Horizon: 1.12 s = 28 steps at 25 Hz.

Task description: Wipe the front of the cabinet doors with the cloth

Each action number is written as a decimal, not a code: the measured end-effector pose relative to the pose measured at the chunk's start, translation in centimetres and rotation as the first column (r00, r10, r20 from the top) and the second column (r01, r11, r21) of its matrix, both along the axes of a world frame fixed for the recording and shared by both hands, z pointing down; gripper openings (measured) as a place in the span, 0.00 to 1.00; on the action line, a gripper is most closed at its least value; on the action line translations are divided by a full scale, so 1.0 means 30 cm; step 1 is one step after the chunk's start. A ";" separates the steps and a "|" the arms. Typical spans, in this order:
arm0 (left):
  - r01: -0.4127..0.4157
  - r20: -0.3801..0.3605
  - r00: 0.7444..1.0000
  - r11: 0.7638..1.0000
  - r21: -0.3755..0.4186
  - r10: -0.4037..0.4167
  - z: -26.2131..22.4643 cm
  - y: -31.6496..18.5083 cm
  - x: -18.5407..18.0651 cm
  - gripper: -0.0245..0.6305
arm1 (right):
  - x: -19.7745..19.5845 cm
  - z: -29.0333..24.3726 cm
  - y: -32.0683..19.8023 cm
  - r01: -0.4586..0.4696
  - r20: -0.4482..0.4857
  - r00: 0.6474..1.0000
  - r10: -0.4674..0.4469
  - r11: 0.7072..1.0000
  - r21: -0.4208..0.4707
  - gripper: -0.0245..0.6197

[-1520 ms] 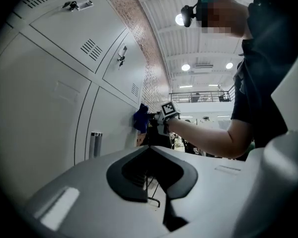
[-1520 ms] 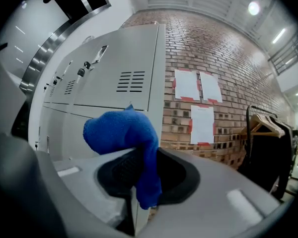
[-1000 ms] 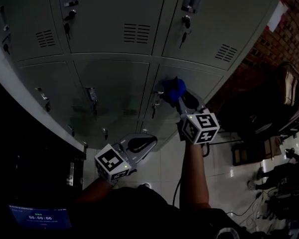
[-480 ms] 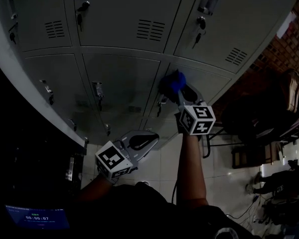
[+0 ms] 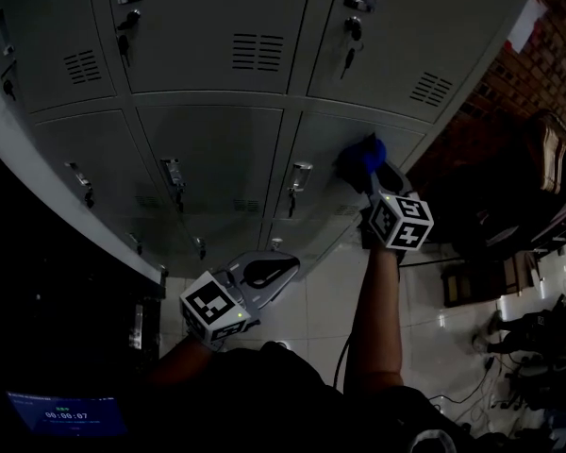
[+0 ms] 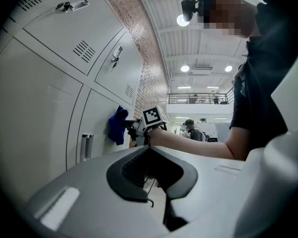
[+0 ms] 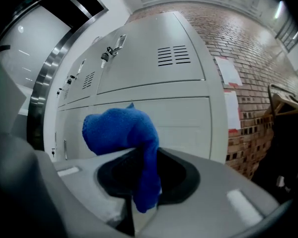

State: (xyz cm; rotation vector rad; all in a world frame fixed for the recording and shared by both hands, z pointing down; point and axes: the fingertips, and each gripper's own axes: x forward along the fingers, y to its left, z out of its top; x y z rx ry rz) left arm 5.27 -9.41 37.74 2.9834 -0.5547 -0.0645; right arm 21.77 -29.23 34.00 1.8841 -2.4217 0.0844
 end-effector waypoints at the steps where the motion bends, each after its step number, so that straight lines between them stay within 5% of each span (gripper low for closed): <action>1: -0.001 0.002 1.000 1.000 -0.003 0.001 0.003 -0.001 0.005 0.04 | 0.030 0.001 0.000 -0.019 0.001 1.000 0.019 1.000 -0.002 0.15; 18: -0.029 0.021 0.999 0.999 -0.028 0.030 0.047 0.028 0.073 0.04 | 0.392 0.074 0.031 -0.217 0.031 0.975 0.219 0.975 -0.045 0.15; 23: -0.025 0.020 0.999 0.999 -0.022 0.026 0.046 0.032 0.044 0.04 | 0.336 0.073 0.099 -0.189 0.063 0.980 0.190 0.982 -0.010 0.15; 28: -0.008 0.022 1.000 1.000 -0.030 0.009 0.056 0.042 0.000 0.04 | 0.109 0.087 0.151 -0.031 0.112 0.993 0.032 0.999 -0.011 0.15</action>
